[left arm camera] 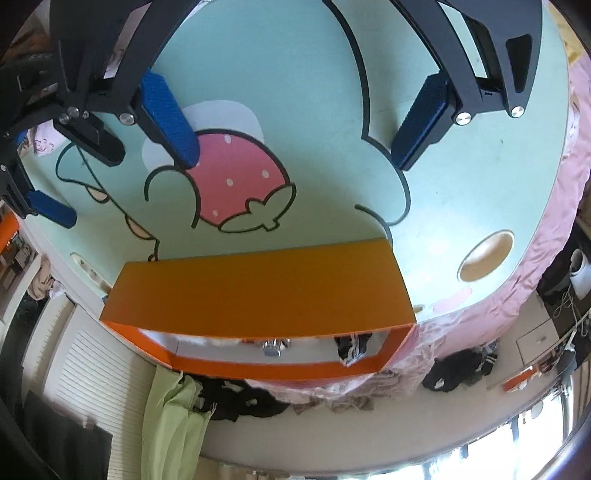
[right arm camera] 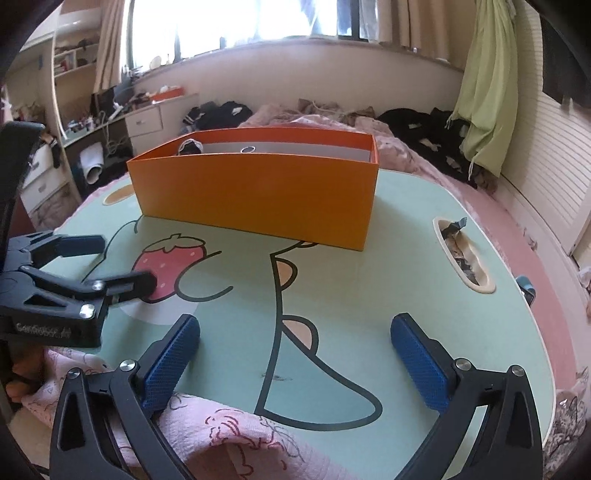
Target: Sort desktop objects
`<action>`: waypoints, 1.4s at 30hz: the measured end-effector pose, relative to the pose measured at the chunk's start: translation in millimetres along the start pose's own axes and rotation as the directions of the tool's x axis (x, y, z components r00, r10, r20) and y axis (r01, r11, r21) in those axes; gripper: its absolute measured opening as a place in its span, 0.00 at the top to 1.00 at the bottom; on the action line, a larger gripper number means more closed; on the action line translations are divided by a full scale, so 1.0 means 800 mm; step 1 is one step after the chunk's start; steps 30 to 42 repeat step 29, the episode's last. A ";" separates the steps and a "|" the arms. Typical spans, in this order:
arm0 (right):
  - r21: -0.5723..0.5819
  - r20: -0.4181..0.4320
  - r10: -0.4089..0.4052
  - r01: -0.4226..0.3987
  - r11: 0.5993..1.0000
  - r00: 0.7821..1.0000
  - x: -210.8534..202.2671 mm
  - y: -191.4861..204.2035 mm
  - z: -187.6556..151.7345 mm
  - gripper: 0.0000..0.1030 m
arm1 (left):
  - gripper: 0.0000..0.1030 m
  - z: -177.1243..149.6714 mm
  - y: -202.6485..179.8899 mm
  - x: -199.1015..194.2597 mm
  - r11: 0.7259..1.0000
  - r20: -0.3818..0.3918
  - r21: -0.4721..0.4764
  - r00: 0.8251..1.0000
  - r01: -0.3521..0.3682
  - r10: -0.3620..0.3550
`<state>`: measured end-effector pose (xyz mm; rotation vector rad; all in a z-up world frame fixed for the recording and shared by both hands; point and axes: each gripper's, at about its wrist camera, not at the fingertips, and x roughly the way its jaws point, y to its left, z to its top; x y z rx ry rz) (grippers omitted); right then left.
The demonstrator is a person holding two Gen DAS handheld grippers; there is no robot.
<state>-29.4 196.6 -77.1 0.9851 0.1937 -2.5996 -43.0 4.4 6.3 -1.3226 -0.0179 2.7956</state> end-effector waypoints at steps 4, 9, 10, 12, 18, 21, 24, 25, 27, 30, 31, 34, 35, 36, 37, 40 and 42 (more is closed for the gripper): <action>0.000 0.000 0.000 0.000 1.000 1.000 0.000 0.001 0.000 0.00 | 0.00 -0.001 0.001 0.000 1.000 0.002 -0.001 1.000 0.001 -0.001; 0.000 0.000 0.000 0.000 1.000 1.000 0.000 0.001 0.000 0.00 | 0.00 -0.001 0.001 -0.001 1.000 0.002 -0.002 1.000 0.001 -0.001; 0.000 0.000 0.000 0.000 1.000 1.000 0.000 0.001 0.000 0.00 | 0.00 -0.001 0.001 -0.001 1.000 0.000 -0.002 1.000 0.002 -0.002; 0.000 0.000 0.000 0.000 1.000 1.000 0.000 0.001 0.000 0.00 | 0.00 0.000 0.000 -0.001 1.000 -0.001 -0.001 1.000 0.001 -0.001; 0.000 0.000 -0.001 0.001 1.000 1.000 0.000 0.002 -0.001 0.00 | 0.00 -0.001 0.000 -0.002 1.000 -0.001 -0.003 1.000 0.003 -0.003; 0.000 0.000 -0.001 0.001 1.000 1.000 0.000 0.002 -0.001 0.00 | 0.00 -0.002 0.000 -0.003 1.000 0.000 -0.003 1.000 0.006 -0.006; 0.000 0.000 0.000 0.000 1.000 1.000 0.000 0.002 -0.001 0.00 | 0.00 -0.002 0.000 -0.003 1.000 -0.001 -0.002 1.000 0.005 -0.005; 0.000 0.000 0.000 0.000 1.000 1.000 0.000 0.002 -0.001 0.00 | 0.00 -0.002 0.001 -0.003 1.000 0.000 -0.002 1.000 0.005 -0.005; 0.000 0.000 -0.001 0.001 1.000 1.000 0.000 0.002 -0.001 0.00 | 0.00 -0.001 0.001 -0.003 1.000 0.000 -0.002 1.000 0.004 -0.004; 0.000 0.000 -0.001 0.001 1.000 1.000 0.000 0.002 -0.002 0.00 | 0.00 -0.001 0.001 -0.004 1.000 -0.001 -0.003 1.000 0.004 -0.004; 0.000 0.000 -0.001 0.001 1.000 1.000 0.000 0.002 -0.002 0.00 | 0.00 -0.001 0.001 -0.004 1.000 -0.001 -0.003 1.000 0.004 -0.004; 0.000 0.000 -0.001 0.001 1.000 1.000 0.000 0.002 -0.002 0.00 | 0.00 -0.001 0.001 -0.004 1.000 -0.001 -0.003 1.000 0.004 -0.004; 0.000 0.000 -0.001 0.001 1.000 1.000 0.000 0.002 -0.002 0.00 | 0.00 -0.001 0.001 -0.004 1.000 -0.001 -0.003 1.000 0.004 -0.004; 0.000 0.000 -0.001 0.001 1.000 1.000 0.000 0.002 -0.002 0.00 | 0.00 -0.001 0.001 -0.004 1.000 -0.001 -0.003 1.000 0.004 -0.004; 0.000 0.000 -0.001 0.001 1.000 1.000 0.000 0.002 -0.002 0.00 | 0.00 -0.001 0.001 -0.004 1.000 -0.001 -0.003 1.000 0.004 -0.004; 0.000 0.000 -0.001 0.001 1.000 1.000 0.000 0.002 -0.002 0.00 | 0.00 -0.001 0.001 -0.004 1.000 -0.001 -0.003 1.000 0.004 -0.004; 0.000 0.000 -0.001 0.001 1.000 1.000 0.000 0.002 -0.002 0.00 | 0.00 -0.001 0.001 -0.004 1.000 -0.001 -0.003 1.000 0.004 -0.004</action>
